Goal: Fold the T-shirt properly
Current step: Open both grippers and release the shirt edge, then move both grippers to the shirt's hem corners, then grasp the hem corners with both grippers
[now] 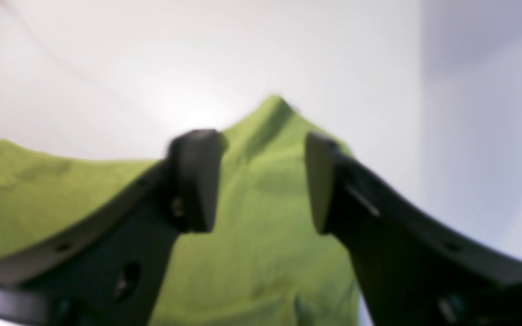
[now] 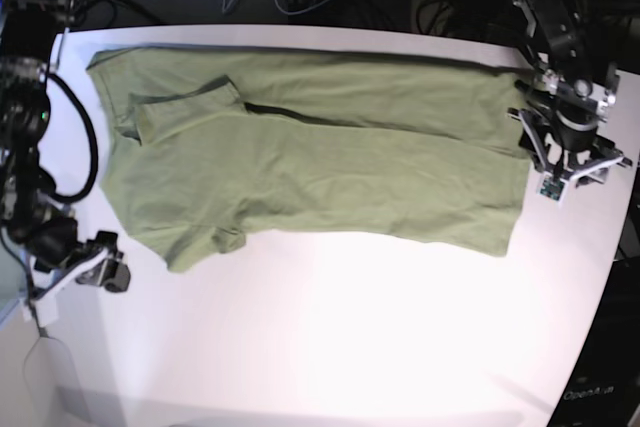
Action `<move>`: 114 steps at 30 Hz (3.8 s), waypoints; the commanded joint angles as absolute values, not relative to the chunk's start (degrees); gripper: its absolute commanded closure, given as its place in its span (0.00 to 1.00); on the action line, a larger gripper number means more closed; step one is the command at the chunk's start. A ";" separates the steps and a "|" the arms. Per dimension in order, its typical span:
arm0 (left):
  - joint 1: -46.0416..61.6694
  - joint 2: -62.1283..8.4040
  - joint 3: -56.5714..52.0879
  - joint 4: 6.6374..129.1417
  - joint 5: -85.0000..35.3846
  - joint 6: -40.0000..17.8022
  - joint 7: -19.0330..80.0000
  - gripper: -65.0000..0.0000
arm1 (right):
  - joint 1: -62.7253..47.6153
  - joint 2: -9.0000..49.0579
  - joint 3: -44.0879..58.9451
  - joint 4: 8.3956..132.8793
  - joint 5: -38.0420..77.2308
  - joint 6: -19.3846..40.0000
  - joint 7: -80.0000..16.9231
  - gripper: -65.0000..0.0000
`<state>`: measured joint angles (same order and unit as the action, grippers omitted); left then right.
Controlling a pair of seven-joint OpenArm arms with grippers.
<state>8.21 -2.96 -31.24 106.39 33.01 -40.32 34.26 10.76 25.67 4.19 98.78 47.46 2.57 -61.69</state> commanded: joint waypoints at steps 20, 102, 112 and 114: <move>-1.98 1.36 -32.92 107.30 44.35 -40.00 39.08 0.48 | 38.81 24.48 -18.51 41.80 42.51 30.90 -40.75 0.38; -27.47 -8.04 -35.12 52.88 13.41 -26.95 29.14 0.47 | 37.93 18.59 -18.68 33.63 30.20 30.99 -32.22 0.98; -29.14 -8.40 -35.12 45.32 13.58 -26.95 25.80 0.47 | 37.93 18.59 -18.59 33.63 30.20 30.99 -32.22 0.98; -29.14 -8.40 -35.12 44.88 13.58 -26.86 25.19 0.47 | 37.93 18.51 -18.59 33.63 30.20 30.99 -32.22 0.98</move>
